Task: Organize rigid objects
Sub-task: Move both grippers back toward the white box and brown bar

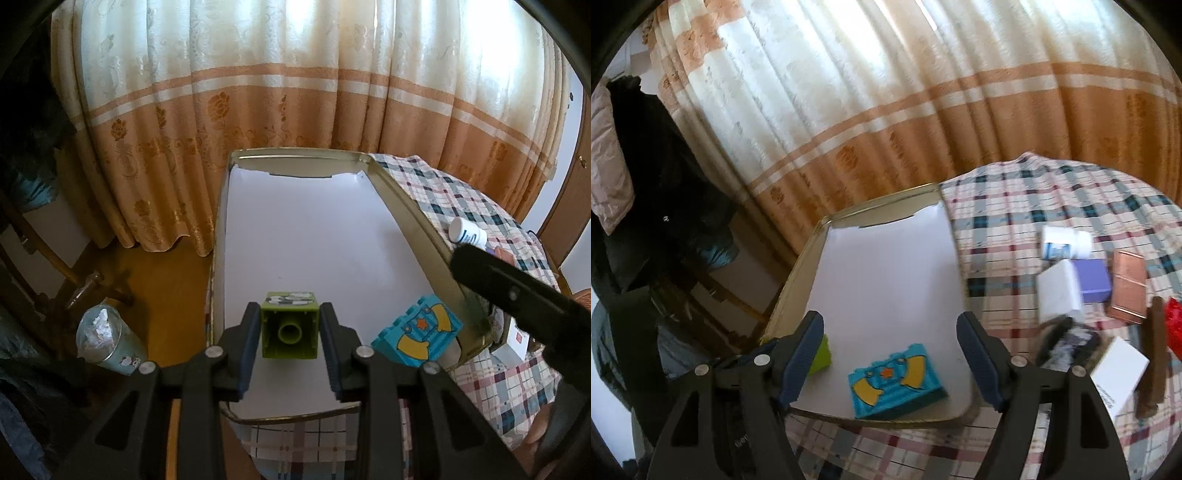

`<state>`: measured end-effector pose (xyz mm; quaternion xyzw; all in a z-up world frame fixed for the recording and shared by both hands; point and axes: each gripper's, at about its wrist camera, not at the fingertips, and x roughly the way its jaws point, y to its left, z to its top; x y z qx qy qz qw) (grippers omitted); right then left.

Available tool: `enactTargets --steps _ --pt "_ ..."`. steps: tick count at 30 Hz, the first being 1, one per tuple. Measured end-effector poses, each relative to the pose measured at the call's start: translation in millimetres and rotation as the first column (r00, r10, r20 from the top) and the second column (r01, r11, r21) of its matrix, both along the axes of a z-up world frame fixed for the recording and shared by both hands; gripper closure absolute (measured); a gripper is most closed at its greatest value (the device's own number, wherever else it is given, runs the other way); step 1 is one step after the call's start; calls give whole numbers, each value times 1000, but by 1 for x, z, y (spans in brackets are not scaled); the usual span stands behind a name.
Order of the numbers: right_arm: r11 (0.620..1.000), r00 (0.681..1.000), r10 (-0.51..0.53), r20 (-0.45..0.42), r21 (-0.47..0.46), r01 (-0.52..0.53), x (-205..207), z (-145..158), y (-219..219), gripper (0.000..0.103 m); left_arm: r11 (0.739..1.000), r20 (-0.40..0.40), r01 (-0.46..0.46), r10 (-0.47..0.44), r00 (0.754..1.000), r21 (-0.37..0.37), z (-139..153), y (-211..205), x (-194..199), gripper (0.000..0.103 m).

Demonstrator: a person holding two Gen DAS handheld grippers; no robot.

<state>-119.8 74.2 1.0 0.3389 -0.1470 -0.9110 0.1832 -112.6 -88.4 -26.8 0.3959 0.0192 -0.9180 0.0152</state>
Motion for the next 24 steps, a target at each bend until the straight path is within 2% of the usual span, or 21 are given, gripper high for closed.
enactTargets --steps 1,2,4,5,6,7,10,13,19,24 --pt "1000 1000 -9 -3 4 9 1 0 2 26 1000 -1 -1 1 1000 -5 0 1 0 51" --pt "1000 1000 -18 -4 8 18 3 -1 3 26 1000 -7 -7 7 1000 -11 1 2 1 36" --pt "999 999 -41 -12 22 41 8 -1 7 26 1000 -23 -2 2 1000 -2 3 3 4 25" --pt "998 998 -52 -19 29 52 10 -1 10 26 1000 -35 -4 4 999 -2 6 4 6 16" --pt "997 998 -65 -27 37 66 13 -1 14 26 1000 -42 -11 11 999 -9 8 4 8 3" --pt "994 995 -89 -38 55 91 18 -2 18 26 999 -66 -34 32 997 -28 11 4 11 0" --pt "984 988 -148 -48 88 152 29 -7 32 26 998 -129 -45 39 991 -43 18 5 18 1" --pt "971 978 -205 -43 118 209 38 -15 47 26 999 -145 -32 26 989 -35 20 7 22 1" --pt "950 962 -272 -24 155 272 51 -29 72 26 1000 -114 -7 5 994 -11 13 20 25 1" --pt "938 951 -309 -10 163 307 61 -37 87 26 999 -115 35 -38 993 -33 10 38 31 1"
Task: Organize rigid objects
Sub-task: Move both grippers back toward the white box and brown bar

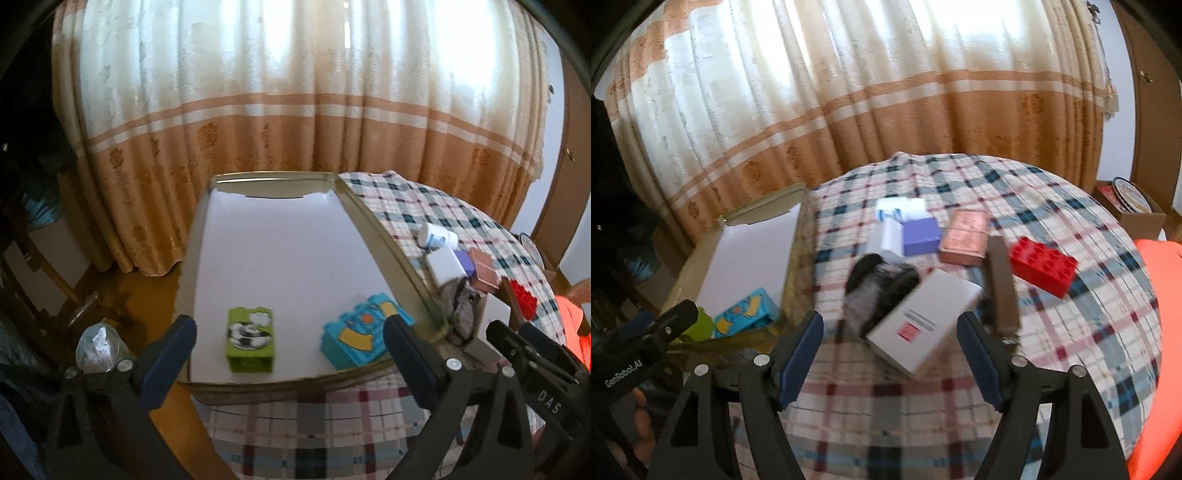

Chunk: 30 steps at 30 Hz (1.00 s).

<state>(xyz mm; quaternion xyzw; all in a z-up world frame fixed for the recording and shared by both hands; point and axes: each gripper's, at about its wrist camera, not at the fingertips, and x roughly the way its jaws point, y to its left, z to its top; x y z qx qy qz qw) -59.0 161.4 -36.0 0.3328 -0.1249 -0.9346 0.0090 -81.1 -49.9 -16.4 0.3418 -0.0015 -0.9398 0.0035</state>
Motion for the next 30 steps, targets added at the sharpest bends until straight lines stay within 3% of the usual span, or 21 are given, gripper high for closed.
enactTargets --steps 16,24,30 --pt "996 996 -85 30 9 85 24 -11 41 26 989 -12 149 -149 989 -25 2 52 16 1" --pt "988 987 -155 30 18 154 37 -11 67 26 965 -21 259 -260 965 -43 2 89 26 1" --pt "983 982 -185 31 28 184 42 -13 81 26 938 -21 333 -336 942 -98 -2 117 34 1"
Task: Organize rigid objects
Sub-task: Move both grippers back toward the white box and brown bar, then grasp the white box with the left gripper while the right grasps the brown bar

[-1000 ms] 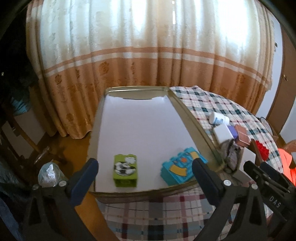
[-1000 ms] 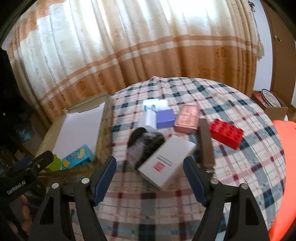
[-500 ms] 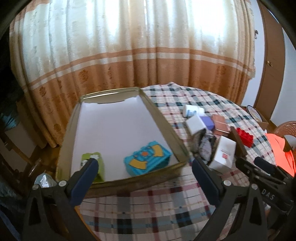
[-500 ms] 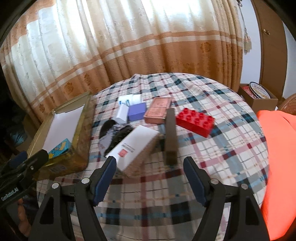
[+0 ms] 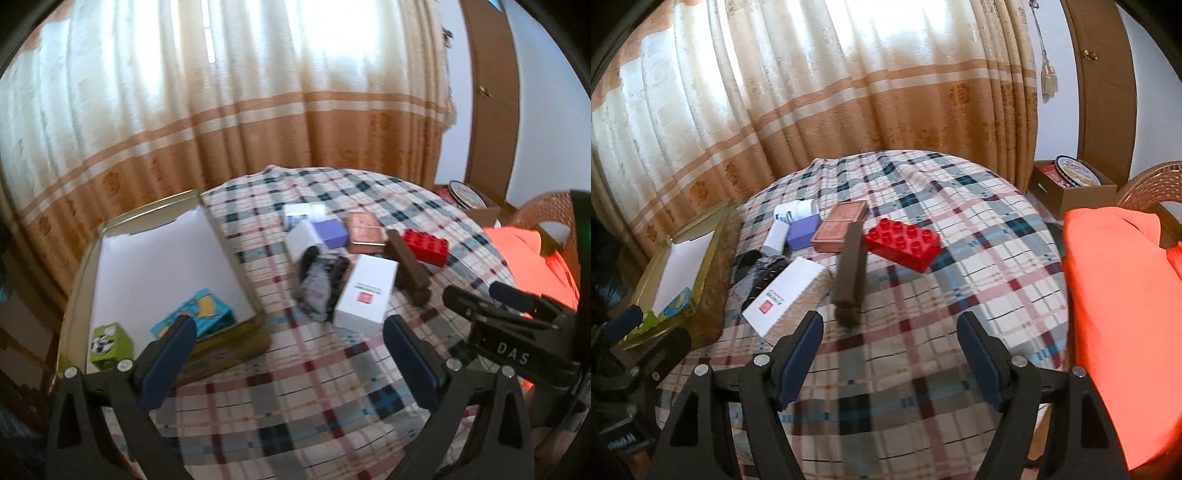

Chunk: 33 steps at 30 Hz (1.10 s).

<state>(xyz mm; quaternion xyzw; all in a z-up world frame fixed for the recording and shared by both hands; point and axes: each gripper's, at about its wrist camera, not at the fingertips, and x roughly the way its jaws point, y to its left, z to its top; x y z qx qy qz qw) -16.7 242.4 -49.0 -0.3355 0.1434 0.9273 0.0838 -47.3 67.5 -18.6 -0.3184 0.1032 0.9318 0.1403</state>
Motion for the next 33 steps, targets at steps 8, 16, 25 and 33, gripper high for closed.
enactTargets --steps 8,16,25,33 --pt "1000 999 -27 -26 5 27 9 4 16 26 996 18 86 -85 996 -24 -5 36 -8 12" --pt "997 997 -66 -25 -28 65 16 0 36 26 988 95 146 -141 985 -47 -19 66 -22 33" --pt "994 996 -84 -22 -65 83 18 -6 51 26 982 141 184 -175 974 -49 -30 82 -39 49" --pt "993 995 -92 -28 -76 90 18 -7 58 26 983 266 186 -182 947 10 -40 87 -70 37"
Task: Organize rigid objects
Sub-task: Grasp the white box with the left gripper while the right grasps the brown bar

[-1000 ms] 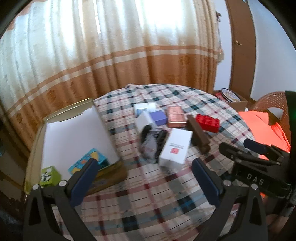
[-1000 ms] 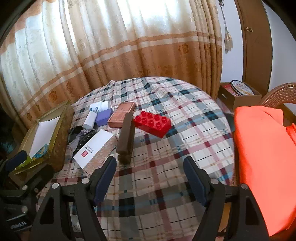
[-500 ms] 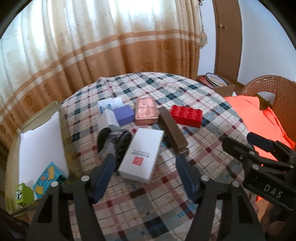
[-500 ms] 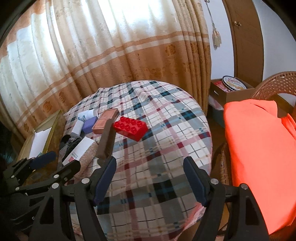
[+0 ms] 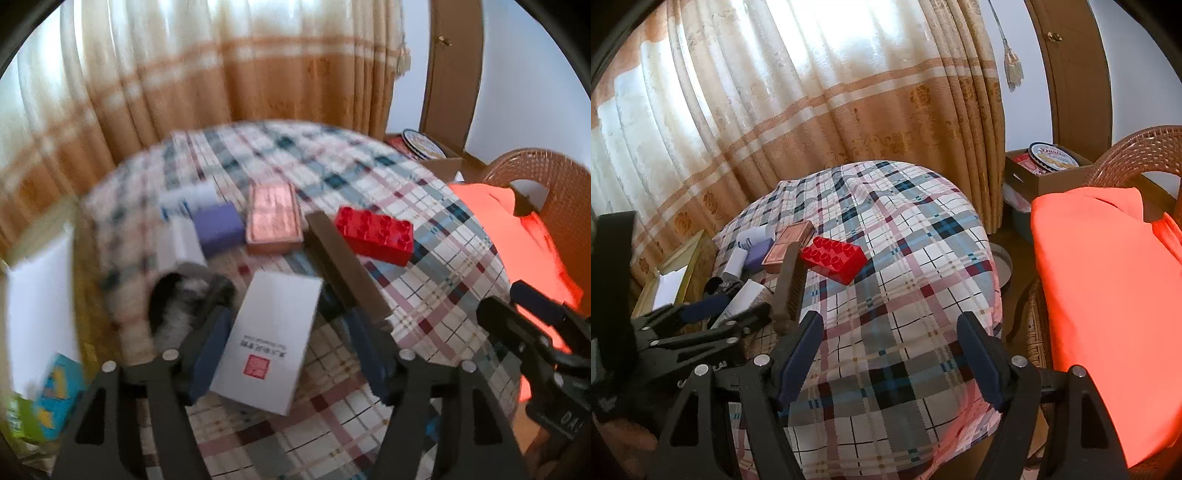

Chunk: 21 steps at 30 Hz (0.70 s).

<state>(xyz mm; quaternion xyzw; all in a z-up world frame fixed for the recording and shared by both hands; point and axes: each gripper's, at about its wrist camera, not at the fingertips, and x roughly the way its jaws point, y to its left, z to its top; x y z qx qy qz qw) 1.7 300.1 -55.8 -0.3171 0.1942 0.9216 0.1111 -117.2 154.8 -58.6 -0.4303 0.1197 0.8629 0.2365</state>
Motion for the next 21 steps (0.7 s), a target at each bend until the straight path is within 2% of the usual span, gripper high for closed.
enactTargets --steps 1,2,3,8,15,21 --pt "1000 1000 -2 1 -1 2 1 0 1 26 1000 59 -13 12 998 19 -9 -3 -6 39" --pt "1000 1000 -4 1 -2 4 1 0 2 26 999 31 -22 21 999 33 -8 -5 -4 40" --pt "1000 1000 -6 1 -3 6 2 0 3 26 999 43 -26 24 999 33 -8 -6 -4 42" --pt "1000 1000 -14 0 -2 14 2 -1 5 26 997 37 -64 62 997 52 -7 -14 -3 62" --pt "1000 1000 -11 8 -4 11 2 0 4 26 996 44 -65 62 997 65 -7 -16 2 63" --pt "999 1000 13 -4 30 -13 1 9 -5 26 988 12 -82 81 997 134 11 -32 21 63"
